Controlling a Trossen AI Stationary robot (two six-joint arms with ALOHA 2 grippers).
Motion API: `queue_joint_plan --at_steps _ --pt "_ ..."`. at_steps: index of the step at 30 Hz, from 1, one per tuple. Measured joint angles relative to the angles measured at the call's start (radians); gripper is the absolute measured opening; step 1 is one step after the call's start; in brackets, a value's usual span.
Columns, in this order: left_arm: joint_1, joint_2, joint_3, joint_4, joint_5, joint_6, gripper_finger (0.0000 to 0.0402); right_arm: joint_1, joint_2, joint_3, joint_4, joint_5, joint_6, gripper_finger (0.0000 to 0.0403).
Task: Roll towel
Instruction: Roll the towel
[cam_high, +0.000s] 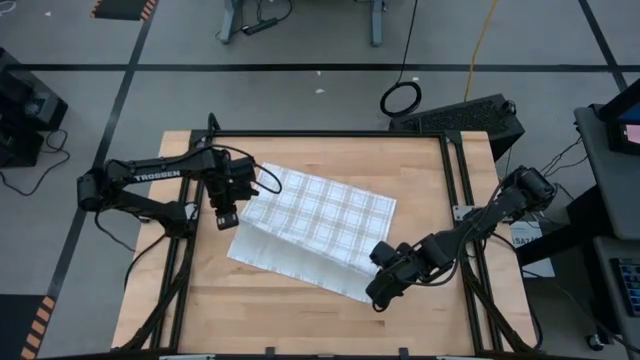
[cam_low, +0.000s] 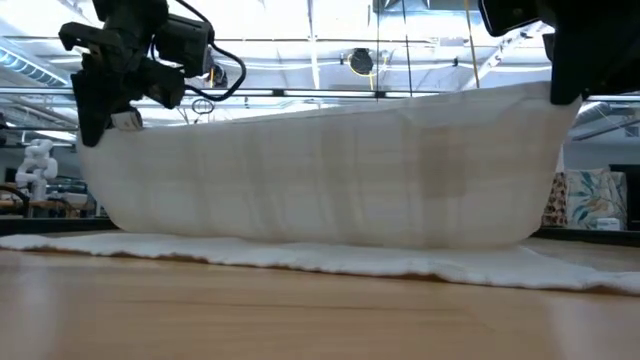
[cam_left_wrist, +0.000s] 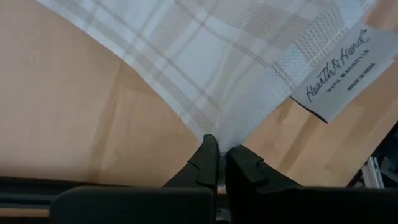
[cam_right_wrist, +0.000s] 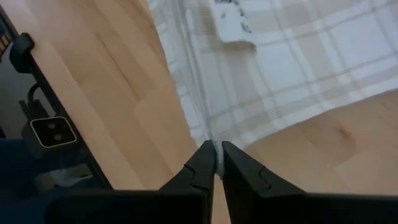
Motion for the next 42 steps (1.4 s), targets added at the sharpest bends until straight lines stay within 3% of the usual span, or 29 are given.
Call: queue_joint_plan --at_steps 6,17,22,29,34,42 --pt "0.000 0.000 0.000 0.018 0.041 -0.016 0.0026 0.000 0.000 0.000 0.030 -0.023 -0.009 0.0024" --pt "-0.013 0.000 0.000 0.016 0.073 -0.026 0.0163 0.001 -0.005 0.000 0.071 -0.098 0.014 0.0091" --pt "-0.014 0.000 0.000 0.018 0.083 -0.059 0.0187 0.001 -0.005 0.000 0.072 -0.117 0.021 0.0115" --pt "-0.039 -0.006 0.000 0.068 0.068 -0.095 0.0175 0.001 -0.005 0.000 0.150 -0.071 0.003 0.0107" --pt "-0.058 -0.002 -0.025 0.158 -0.030 -0.092 0.0126 0.001 -0.005 0.000 0.145 0.004 -0.010 0.0076" --pt "-0.059 0.005 -0.162 0.284 -0.062 -0.154 0.0057 0.000 -0.005 0.000 0.143 0.065 -0.009 0.0033"
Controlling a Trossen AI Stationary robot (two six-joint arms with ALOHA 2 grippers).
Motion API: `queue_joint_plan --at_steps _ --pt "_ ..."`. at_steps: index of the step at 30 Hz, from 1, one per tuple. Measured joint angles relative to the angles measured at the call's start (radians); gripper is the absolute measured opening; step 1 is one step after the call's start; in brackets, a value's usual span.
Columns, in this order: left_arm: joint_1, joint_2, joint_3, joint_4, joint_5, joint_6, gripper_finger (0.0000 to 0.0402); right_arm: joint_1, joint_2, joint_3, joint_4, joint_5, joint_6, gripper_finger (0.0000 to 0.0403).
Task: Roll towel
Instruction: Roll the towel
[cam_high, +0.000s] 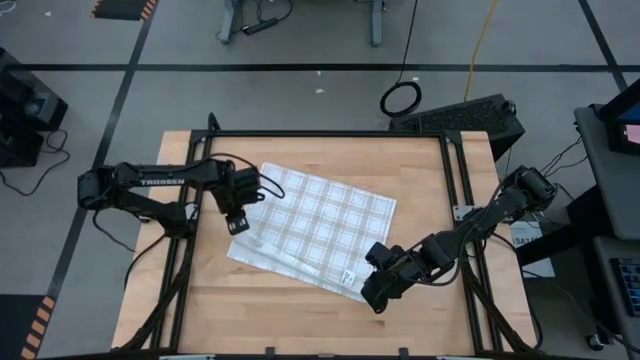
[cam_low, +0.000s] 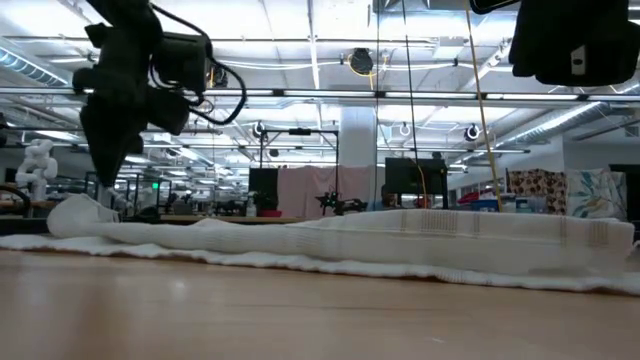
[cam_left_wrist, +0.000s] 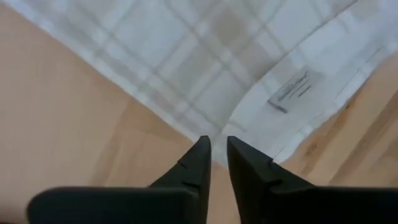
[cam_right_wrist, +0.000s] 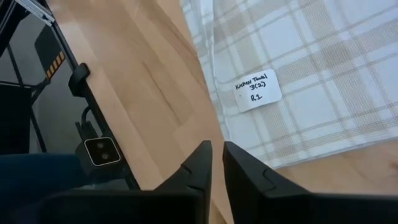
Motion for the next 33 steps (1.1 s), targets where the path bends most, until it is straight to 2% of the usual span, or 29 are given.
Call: queue_joint_plan --at_steps 5,10,17,21,26,27,29,33 --pt "-0.023 -0.001 -0.038 0.014 0.007 -0.017 0.0045 0.000 0.000 0.000 0.000 0.000 -0.006 0.0021" --pt "-0.065 -0.001 -0.084 0.070 -0.045 -0.067 0.0045 0.000 0.000 0.000 0.001 0.000 -0.012 0.0020" --pt "-0.142 -0.001 -0.125 0.076 0.011 -0.111 0.0045 0.000 0.001 0.000 0.003 0.000 -0.010 0.0020" --pt "-0.201 -0.001 -0.151 0.053 0.108 -0.152 0.0044 0.000 0.001 0.000 0.002 0.000 -0.010 0.0020" --pt "-0.250 -0.017 -0.112 -0.050 0.357 -0.181 0.0044 0.000 0.001 0.000 0.002 0.000 0.005 0.0020" --pt "-0.254 -0.027 -0.093 -0.073 0.379 -0.181 0.0044 0.000 0.001 0.000 0.003 0.000 0.005 0.0020" --pt "-0.257 -0.053 -0.052 -0.117 0.347 -0.183 0.0044 0.000 0.001 0.000 0.002 0.000 0.005 0.0020" --pt "-0.256 -0.110 0.000 -0.085 0.139 -0.252 0.0044 -0.001 0.001 0.000 0.002 0.000 0.000 0.0020"
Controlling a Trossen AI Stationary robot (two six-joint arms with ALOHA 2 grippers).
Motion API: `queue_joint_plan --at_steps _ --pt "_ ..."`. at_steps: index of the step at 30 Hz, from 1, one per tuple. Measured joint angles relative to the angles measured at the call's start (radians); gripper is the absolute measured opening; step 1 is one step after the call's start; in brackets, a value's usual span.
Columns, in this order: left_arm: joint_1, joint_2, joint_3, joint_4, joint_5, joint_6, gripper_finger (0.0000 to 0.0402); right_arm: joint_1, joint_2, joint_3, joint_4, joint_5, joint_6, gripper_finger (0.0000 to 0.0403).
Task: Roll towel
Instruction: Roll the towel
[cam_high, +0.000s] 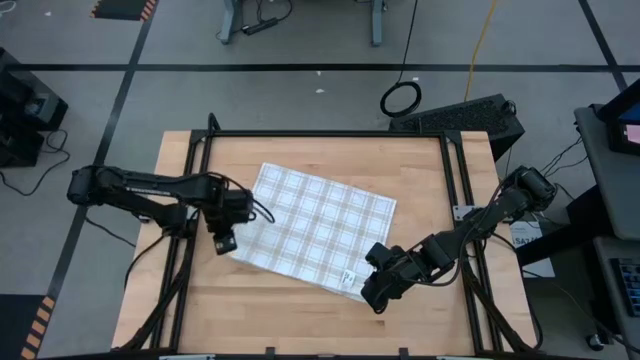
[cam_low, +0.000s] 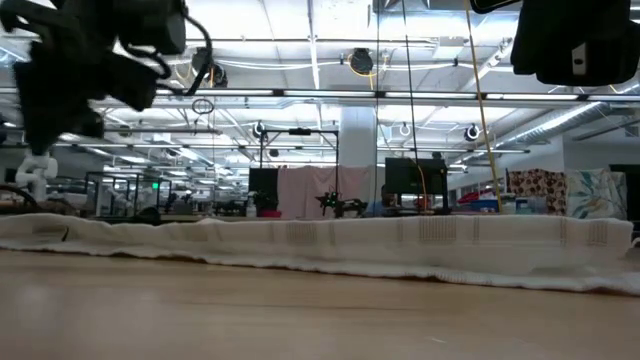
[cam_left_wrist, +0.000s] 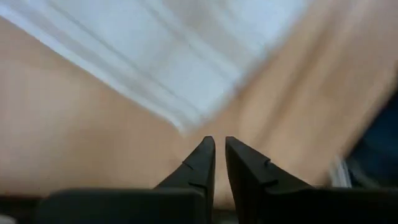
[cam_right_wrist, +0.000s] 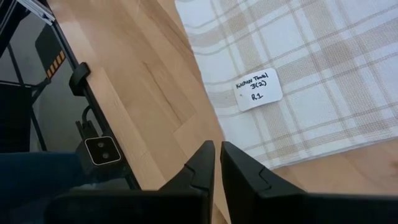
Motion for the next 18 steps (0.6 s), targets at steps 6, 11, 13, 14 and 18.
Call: queue_joint_plan --at_steps 6,11,13,14,18 --pt "-0.015 -0.010 -0.063 0.164 -0.056 -0.056 0.0044 -0.003 0.000 0.000 0.002 0.001 0.005 0.0020" --pt "-0.058 0.002 -0.162 0.269 -0.015 -0.131 0.0044 -0.002 0.000 0.000 0.014 0.051 0.071 0.0020" --pt "-0.079 0.003 -0.202 0.323 -0.013 -0.162 0.0044 -0.003 0.000 0.000 0.016 0.091 0.088 0.0020" --pt "-0.087 0.003 -0.221 0.350 -0.013 -0.181 0.0044 -0.003 0.000 0.000 0.016 0.105 0.090 0.0020" --pt "-0.105 0.003 -0.288 0.445 -0.021 -0.253 0.0044 -0.007 0.016 0.000 0.017 0.113 0.073 0.0020"
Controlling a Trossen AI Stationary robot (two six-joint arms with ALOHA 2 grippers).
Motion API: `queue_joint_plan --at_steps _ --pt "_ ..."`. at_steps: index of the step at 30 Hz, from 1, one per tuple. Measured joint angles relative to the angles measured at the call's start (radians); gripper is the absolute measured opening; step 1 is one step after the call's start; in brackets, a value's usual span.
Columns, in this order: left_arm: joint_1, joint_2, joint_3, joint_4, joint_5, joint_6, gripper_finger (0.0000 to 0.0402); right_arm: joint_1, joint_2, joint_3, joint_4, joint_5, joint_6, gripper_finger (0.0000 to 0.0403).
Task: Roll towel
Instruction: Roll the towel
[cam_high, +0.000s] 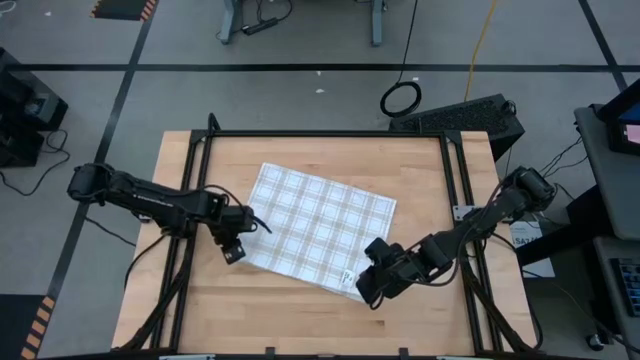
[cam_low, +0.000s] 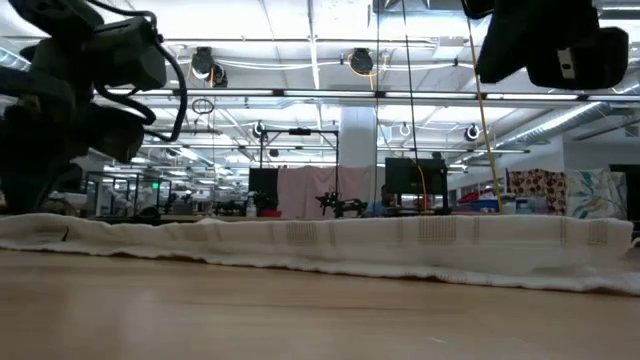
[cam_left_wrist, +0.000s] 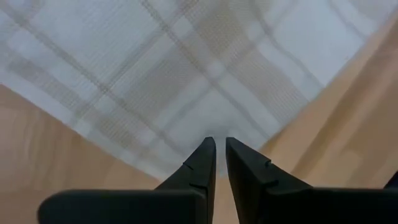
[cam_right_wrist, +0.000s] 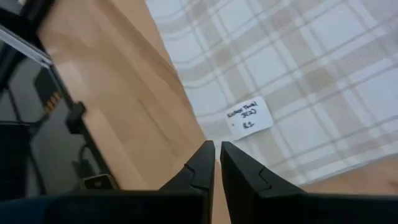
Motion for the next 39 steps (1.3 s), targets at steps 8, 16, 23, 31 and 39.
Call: queue_joint_plan --at_steps 8,16,23,31,39 --pt "-0.006 -0.032 0.077 -0.071 0.061 -0.039 0.0044 -0.001 0.184 0.000 0.165 -0.006 -0.074 0.0020" --pt "-0.088 -0.018 0.100 -0.033 -0.098 0.022 0.0044 0.001 0.303 0.000 0.430 -0.029 -0.122 0.0009" --pt "-0.152 0.062 -0.054 0.172 -0.084 -0.063 0.0044 -0.002 0.277 0.000 0.435 -0.088 -0.098 0.0002" --pt "-0.154 0.043 -0.004 0.095 -0.027 -0.091 0.0044 -0.001 0.287 0.000 0.423 0.019 -0.080 0.0001" --pt "-0.153 0.018 0.120 0.003 -0.059 -0.090 0.0044 -0.001 0.382 -0.001 0.394 -0.072 -0.014 0.0000"
